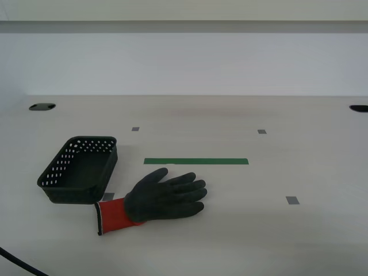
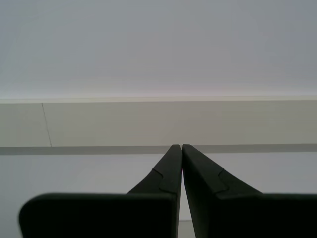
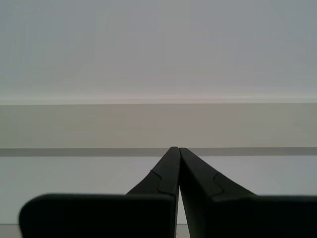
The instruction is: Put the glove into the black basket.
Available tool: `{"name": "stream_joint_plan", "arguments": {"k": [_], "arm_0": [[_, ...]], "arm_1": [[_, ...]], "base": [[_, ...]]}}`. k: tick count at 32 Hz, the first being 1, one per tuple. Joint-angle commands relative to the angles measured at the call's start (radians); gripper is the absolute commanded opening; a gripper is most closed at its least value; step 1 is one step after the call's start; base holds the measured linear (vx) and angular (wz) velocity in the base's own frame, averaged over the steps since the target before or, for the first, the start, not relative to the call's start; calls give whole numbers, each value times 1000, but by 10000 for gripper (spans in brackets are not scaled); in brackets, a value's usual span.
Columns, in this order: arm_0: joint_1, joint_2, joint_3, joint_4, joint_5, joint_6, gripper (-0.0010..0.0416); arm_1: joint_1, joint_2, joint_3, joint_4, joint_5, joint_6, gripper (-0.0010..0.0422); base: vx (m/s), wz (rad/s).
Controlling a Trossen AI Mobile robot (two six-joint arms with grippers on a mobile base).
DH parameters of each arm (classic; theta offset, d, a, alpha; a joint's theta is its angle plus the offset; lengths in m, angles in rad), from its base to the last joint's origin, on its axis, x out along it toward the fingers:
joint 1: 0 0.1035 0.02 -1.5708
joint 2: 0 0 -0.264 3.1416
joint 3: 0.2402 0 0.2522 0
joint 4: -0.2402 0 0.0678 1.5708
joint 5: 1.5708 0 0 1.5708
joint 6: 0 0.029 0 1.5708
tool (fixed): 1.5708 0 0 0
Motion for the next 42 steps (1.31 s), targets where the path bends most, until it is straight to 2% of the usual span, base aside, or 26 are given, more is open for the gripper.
{"name": "stream_joint_plan", "arguments": {"k": [1,22,24,28,32,37,42], "arm_0": [[0,0,1,2,0,0,1],[0,0,1,2,0,0,1],[0,0,1,2,0,0,1],[0,0,1,2,0,0,1],[0,0,1,2,0,0,0],[0,0,1,2,0,0,1],[0,0,1,2,0,0,1]], "arm_1": [[0,0,1,4,2,2,0],[0,0,1,-2,5,-3,0],[-1,0,1,-18,24,-14,0],[-2,0,33,-161,55,-34,0],[-14,0,95,-406,76,-33,0],[-32,0,146,-600,145,-33,0],[-68,1,198,-833,148,-50,0]], "base": [[0,0],[0,0],[0,0],[0,0],[0,0],[0,0],[0,0]]}}
